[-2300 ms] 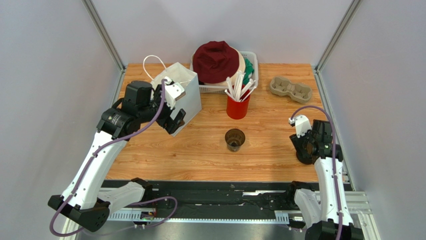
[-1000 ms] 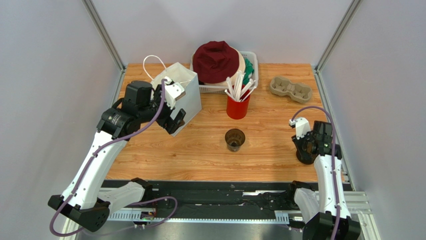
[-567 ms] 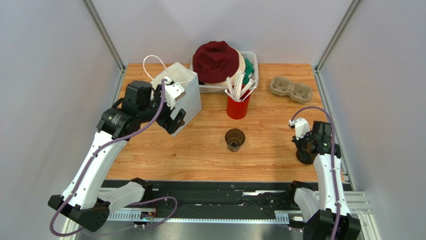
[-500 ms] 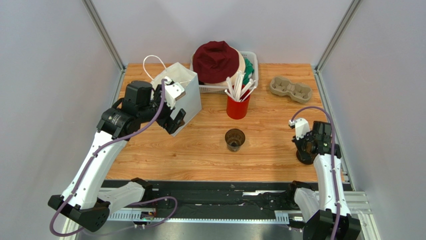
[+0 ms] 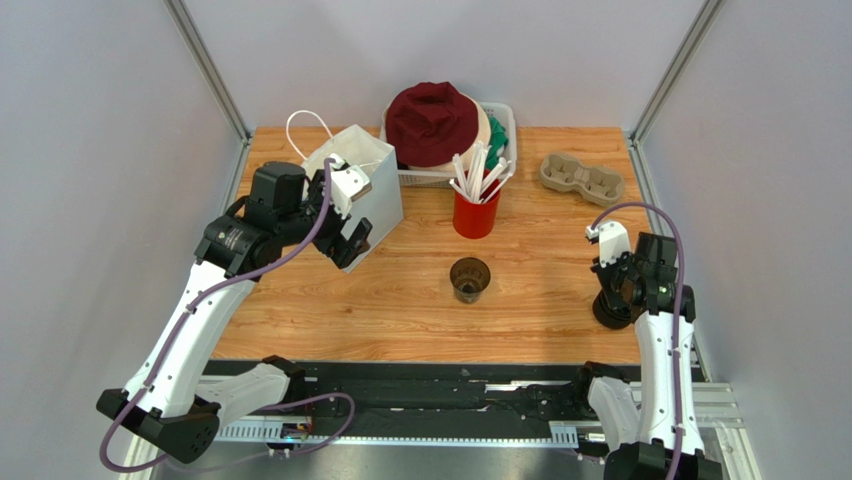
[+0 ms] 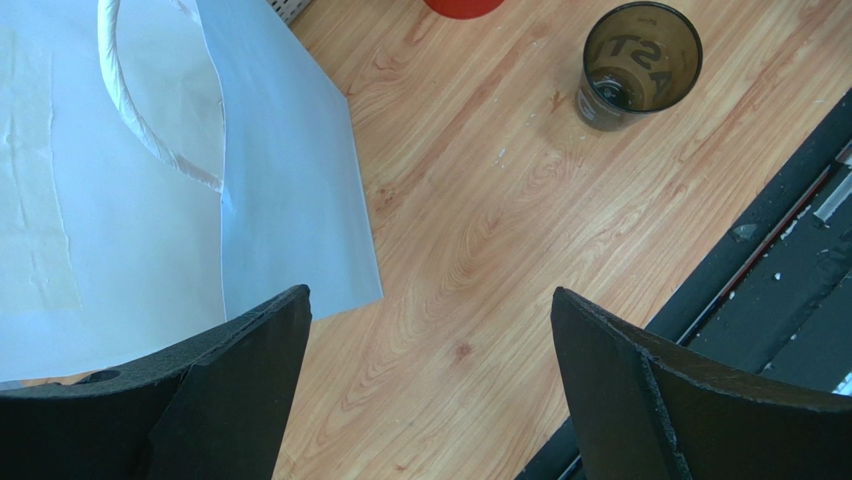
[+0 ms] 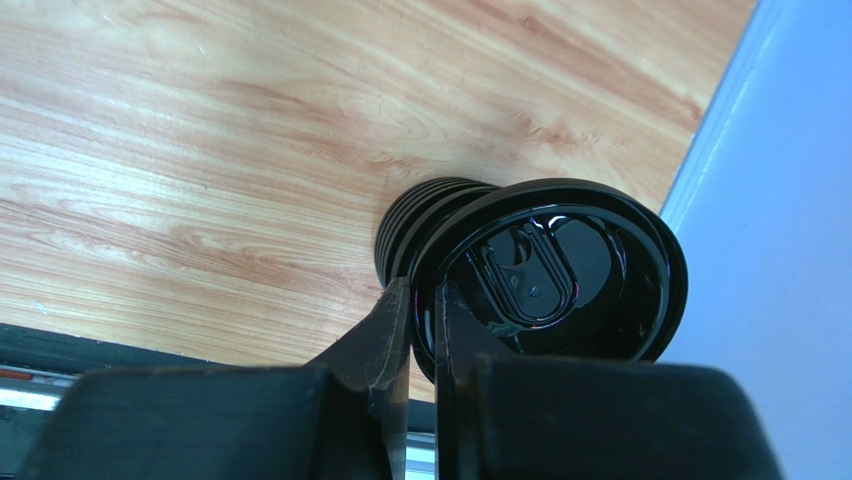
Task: Pack the takeout coffee
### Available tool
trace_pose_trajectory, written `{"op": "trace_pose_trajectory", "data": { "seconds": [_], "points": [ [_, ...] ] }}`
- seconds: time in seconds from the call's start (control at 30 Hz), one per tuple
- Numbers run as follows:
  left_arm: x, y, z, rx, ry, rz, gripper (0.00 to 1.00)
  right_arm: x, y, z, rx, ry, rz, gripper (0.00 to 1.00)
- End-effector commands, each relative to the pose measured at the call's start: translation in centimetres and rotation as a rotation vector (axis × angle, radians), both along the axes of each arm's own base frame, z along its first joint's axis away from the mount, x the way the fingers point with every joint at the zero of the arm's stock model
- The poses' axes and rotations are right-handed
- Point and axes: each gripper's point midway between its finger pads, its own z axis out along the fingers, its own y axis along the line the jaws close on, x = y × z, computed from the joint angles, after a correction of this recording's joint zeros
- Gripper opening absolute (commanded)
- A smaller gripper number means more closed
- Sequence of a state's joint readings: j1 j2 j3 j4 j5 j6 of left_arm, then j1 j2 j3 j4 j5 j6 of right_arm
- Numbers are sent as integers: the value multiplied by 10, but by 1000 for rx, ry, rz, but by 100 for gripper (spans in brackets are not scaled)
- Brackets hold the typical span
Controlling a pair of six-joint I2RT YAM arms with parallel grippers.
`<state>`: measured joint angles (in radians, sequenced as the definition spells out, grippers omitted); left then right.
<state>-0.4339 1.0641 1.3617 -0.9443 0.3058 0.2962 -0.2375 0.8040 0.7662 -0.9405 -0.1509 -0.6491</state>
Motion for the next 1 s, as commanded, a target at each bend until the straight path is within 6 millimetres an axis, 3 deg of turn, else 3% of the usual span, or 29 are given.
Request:
{"op": "trace_pose_trajectory", "data": {
  "seconds": [0.0, 0.17, 0.3, 0.4, 0.43, 0.5, 0.67, 0.73, 0.8, 0.9, 0.97],
  "points": [
    [2, -3, 6, -28, -16, -1, 98, 5, 5, 27, 27, -65, -3, 5],
    [2, -3, 7, -28, -20, -1, 98, 5, 5, 28, 31, -64, -6, 4],
    [1, -5, 13, -36, -37, -20, 98, 9, 20, 46, 98, -104, 30, 3],
    [2, -8, 21, -42, -57, -51, 98, 14, 44, 82, 209, -167, 102, 3],
    [2, -10, 24, -43, -66, -64, 98, 16, 56, 104, 263, -191, 146, 4],
    [1, -13, 34, -36, -110, -112, 98, 18, 69, 124, 323, -204, 189, 4],
    [15, -14, 54, 29, -226, -184, 99, 19, 113, 190, 510, -255, 394, 4],
    [18, -14, 58, 58, -255, -209, 99, 19, 127, 199, 580, -220, 455, 4],
    [20, -15, 62, 106, -329, -267, 99, 16, 138, 220, 617, -238, 532, 4],
    [13, -12, 66, 215, -451, -361, 99, 9, 156, 239, 701, -224, 651, 4],
    [20, -5, 72, 316, -511, -352, 99, 4, 168, 242, 759, -185, 715, 4]
  ]
}}
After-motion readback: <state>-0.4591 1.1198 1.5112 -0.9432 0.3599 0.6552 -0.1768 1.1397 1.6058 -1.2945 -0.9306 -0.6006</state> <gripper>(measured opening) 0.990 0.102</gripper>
